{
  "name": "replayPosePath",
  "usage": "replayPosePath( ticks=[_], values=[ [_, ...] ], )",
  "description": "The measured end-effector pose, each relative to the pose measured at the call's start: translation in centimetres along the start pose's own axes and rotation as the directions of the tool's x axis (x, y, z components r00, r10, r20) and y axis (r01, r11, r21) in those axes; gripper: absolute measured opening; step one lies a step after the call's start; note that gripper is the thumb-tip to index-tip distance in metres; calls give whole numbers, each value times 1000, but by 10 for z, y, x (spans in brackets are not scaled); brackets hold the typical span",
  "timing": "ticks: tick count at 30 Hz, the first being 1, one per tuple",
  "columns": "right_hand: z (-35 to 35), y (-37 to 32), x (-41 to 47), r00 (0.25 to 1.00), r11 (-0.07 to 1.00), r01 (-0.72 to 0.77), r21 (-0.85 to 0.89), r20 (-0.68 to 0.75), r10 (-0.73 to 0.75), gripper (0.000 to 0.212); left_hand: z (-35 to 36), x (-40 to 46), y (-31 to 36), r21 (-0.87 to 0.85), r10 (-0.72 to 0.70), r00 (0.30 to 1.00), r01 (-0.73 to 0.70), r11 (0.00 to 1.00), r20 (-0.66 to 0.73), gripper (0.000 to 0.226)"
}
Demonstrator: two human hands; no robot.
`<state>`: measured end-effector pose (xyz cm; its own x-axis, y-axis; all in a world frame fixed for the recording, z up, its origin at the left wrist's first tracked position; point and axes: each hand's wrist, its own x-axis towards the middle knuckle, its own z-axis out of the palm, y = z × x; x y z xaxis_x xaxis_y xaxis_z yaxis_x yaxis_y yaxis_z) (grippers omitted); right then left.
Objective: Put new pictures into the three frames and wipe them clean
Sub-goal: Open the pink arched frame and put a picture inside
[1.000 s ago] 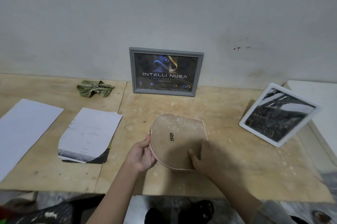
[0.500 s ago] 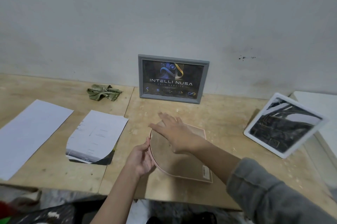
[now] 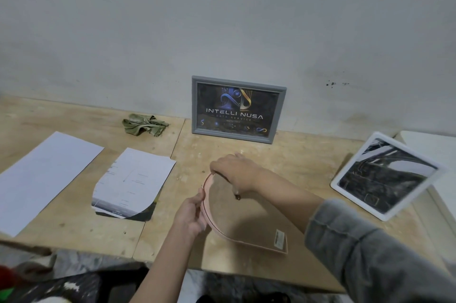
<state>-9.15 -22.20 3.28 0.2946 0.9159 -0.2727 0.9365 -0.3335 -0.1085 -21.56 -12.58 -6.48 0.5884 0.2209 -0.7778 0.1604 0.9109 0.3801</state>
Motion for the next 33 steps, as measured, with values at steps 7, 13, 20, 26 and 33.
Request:
replayPosePath(
  ticks=[7,13,20,26,33],
  values=[
    [-4,22,-9,990,966,-41,254,-119,73,35,-7,3,-6,186,146,973,-112,976,-179,18],
    [-2,19,-1,993,955,-55,292,-84,83,40,-4,-2,-8,431,327,927,-223,874,-184,28],
    [4,14,11,998,951,-47,307,-35,60,46,1,-27,-6,461,436,893,-435,773,112,29],
    [13,12,11,991,960,-49,277,-109,82,44,5,-35,-7,579,493,831,-540,610,256,17],
    [77,19,-44,535,573,-477,667,-297,791,62,1,-29,-10,527,481,873,-444,725,74,16]
  ],
)
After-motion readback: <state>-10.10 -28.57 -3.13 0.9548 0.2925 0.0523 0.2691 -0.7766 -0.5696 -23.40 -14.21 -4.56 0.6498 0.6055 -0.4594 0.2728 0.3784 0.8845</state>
